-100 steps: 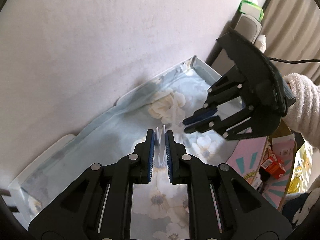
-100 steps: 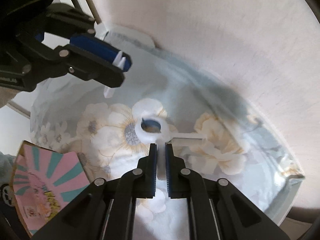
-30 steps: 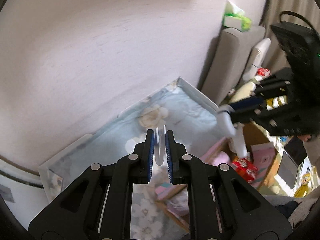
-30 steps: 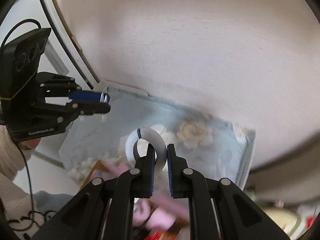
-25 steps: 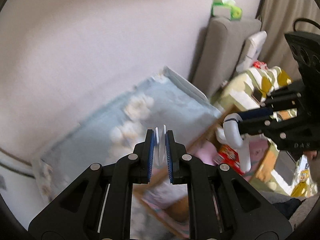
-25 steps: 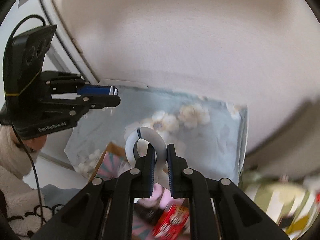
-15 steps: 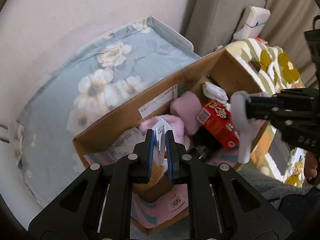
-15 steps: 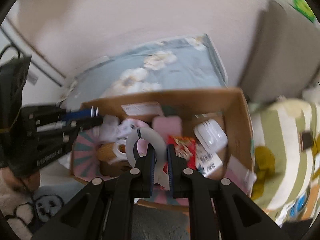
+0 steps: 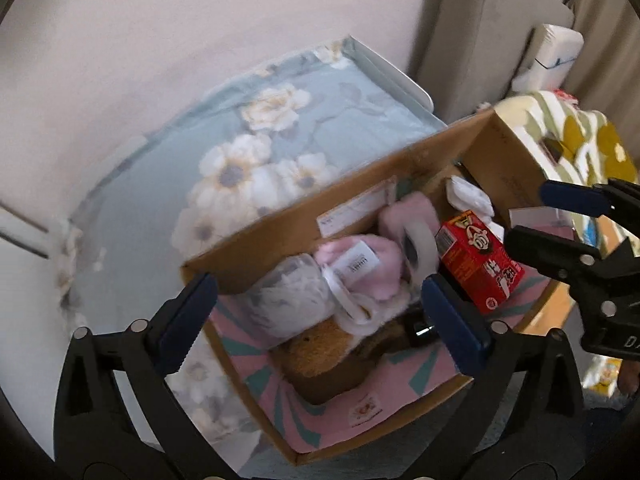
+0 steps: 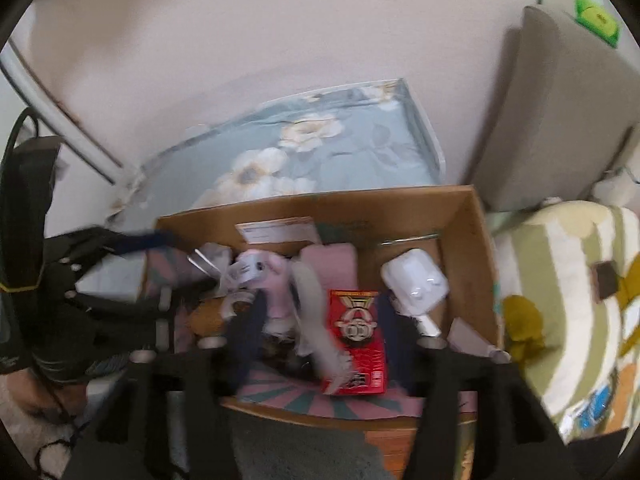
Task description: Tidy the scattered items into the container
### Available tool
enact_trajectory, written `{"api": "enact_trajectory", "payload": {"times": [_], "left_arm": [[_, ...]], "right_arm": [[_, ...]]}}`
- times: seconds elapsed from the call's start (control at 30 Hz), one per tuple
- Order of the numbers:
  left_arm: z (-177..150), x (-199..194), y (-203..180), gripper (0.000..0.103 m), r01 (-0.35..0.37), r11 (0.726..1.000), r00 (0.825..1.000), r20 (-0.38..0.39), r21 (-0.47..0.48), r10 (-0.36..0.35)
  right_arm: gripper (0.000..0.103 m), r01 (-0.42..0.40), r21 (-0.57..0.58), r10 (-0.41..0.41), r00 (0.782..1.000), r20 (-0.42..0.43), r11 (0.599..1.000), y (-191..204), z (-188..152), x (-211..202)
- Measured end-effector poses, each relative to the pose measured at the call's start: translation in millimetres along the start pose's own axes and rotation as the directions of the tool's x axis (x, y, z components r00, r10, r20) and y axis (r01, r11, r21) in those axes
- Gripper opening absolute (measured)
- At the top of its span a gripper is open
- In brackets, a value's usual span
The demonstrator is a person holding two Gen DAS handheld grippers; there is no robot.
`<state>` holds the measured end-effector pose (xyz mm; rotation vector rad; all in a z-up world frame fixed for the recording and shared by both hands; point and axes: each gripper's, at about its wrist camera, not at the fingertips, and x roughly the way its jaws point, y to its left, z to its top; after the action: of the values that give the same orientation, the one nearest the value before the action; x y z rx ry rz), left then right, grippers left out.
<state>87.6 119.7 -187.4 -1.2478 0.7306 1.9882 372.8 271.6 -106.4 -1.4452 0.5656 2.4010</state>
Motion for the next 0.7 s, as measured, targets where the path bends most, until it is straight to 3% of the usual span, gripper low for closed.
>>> {"api": "enact_trajectory", "payload": {"times": [0.13, 0.33, 0.5, 0.7], "left_arm": [[5, -4, -1, 0.102, -0.063, 0.998, 0.998, 0.002, -0.014, 0.063], [6, -3, 1, 0.102, -0.072, 0.996, 0.997, -0.025, -0.051, 0.071], [8, -10, 6, 0.102, -0.107, 0.990, 0.994, -0.041, -0.094, 0.104], [13, -44, 18, 0.102, -0.171, 0.970, 0.985, -0.059, -0.175, 0.163]], "right_arm": [[0.062, -0.017, 0.010, 0.017, 1.000, 0.016, 1.000, -6, 1, -8], [0.063, -0.020, 0.010, 0.020, 1.000, 0.014, 1.000, -10, 3, -10], [0.063, 0.060, -0.028, -0.060, 0.998, 0.013, 0.998, -10, 4, -13], [0.062, 0.068, -0.034, -0.068, 0.997, -0.024, 0.997, -4, 11, -20]]}}
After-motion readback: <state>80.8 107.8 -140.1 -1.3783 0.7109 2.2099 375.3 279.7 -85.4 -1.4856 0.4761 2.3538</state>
